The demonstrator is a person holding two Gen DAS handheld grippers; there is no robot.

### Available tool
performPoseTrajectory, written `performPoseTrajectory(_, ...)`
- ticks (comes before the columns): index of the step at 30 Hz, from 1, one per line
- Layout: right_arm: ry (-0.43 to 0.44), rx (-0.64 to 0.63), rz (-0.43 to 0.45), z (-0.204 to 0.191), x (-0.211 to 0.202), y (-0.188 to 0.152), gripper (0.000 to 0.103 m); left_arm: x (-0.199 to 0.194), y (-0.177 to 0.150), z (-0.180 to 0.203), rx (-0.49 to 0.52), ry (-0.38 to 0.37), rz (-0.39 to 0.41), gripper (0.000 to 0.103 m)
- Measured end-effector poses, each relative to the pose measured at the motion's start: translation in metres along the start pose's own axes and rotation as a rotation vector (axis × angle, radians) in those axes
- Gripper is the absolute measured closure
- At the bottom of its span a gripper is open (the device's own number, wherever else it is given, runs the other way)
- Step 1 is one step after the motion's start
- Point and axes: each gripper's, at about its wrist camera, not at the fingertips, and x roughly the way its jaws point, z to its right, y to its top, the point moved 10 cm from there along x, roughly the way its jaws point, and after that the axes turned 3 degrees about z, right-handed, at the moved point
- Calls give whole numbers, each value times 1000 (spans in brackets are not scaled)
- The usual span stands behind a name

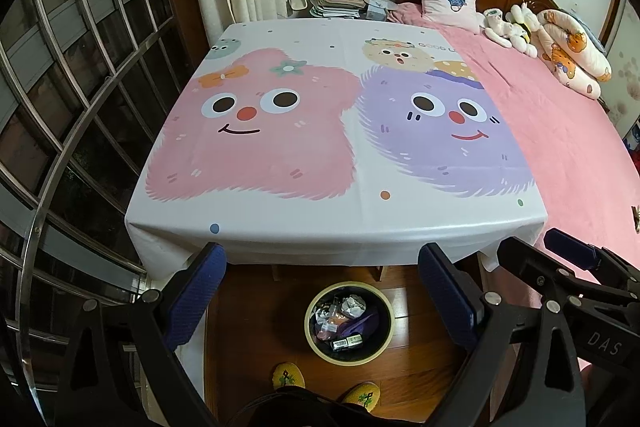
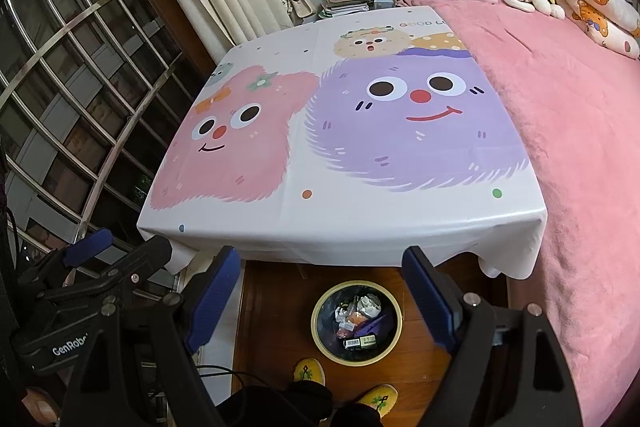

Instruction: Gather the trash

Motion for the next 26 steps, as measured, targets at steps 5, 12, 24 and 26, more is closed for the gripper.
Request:
performPoseTrajectory(5, 1, 1, 0, 0, 0, 0, 19, 0, 0, 0, 1, 0, 0, 7)
performPoseTrajectory(12, 0, 2, 1, 0, 0, 0, 19, 1, 1, 0, 2, -1, -2, 7)
performPoseTrajectory(24, -2, 8, -5, 0, 2, 0, 19, 6, -3, 2, 1, -2, -16, 7)
performPoseTrajectory(26, -3, 9, -5, 1, 2, 0, 19, 7, -3, 2, 1, -3, -20, 7)
